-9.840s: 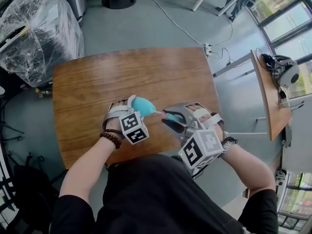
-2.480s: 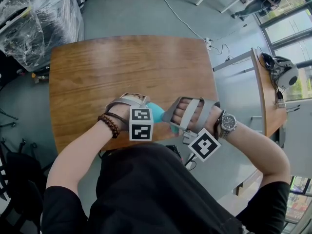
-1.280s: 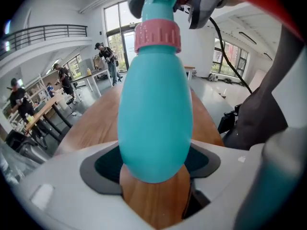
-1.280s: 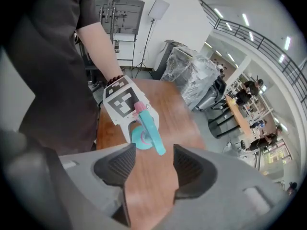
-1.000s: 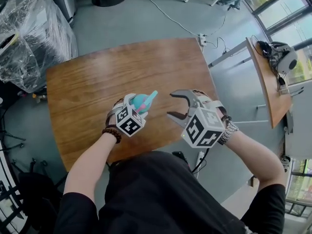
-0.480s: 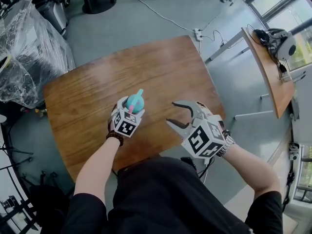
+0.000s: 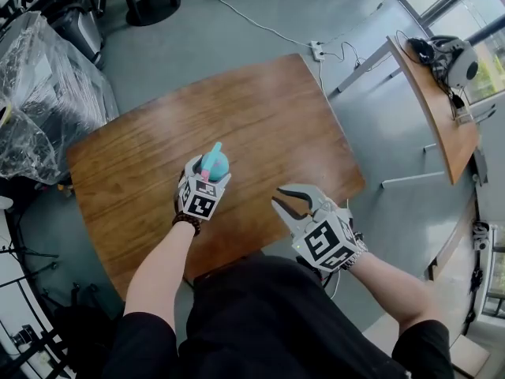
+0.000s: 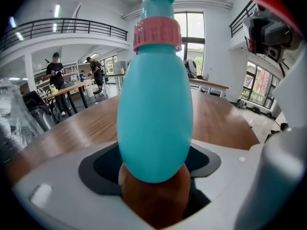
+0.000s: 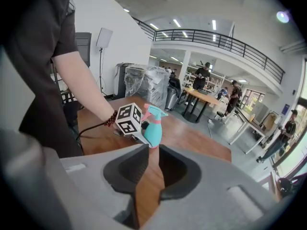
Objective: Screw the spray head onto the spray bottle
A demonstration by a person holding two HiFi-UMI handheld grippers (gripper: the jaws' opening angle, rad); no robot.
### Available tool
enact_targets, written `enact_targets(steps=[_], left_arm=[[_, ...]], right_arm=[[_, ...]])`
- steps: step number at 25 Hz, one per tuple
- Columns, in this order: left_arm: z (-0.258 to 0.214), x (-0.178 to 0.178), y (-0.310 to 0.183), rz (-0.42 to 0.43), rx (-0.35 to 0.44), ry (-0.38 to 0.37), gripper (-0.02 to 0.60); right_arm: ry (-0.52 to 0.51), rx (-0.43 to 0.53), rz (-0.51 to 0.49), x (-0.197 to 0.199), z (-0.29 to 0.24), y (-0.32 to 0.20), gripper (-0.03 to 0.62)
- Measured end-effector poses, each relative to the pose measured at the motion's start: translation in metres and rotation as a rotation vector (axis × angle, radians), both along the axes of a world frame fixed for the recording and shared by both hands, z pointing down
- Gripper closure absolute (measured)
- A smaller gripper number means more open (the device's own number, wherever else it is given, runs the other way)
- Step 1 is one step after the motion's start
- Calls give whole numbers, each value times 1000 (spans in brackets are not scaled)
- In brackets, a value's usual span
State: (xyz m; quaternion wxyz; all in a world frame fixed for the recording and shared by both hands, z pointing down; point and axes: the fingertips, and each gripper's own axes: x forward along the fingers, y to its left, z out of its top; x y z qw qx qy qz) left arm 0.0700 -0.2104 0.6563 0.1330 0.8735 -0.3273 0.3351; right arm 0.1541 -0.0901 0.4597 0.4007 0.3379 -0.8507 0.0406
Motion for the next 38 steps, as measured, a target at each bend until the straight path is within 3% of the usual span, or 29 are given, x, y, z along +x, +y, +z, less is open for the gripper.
enact_targets(steps=[5,14,22,31,38], left_arm=[[0,1,0,17,8,-15,155],[-1,-12,5,24,5,-50,123],[-18,-40,21,3,23,-49,124],[-74,-75,49,-69,60,51,228],[-144,-68,58,-93,135,189,376]], right_arm=[[-33,19,41,0,0,-1,579],[-49,31,30,-7,1,-1,582],[-114,55,-1,-40,-2,-8,585],[-214,72,8,-76,-7,-22,600],[-292,86,63,-92,-10,-35,600]])
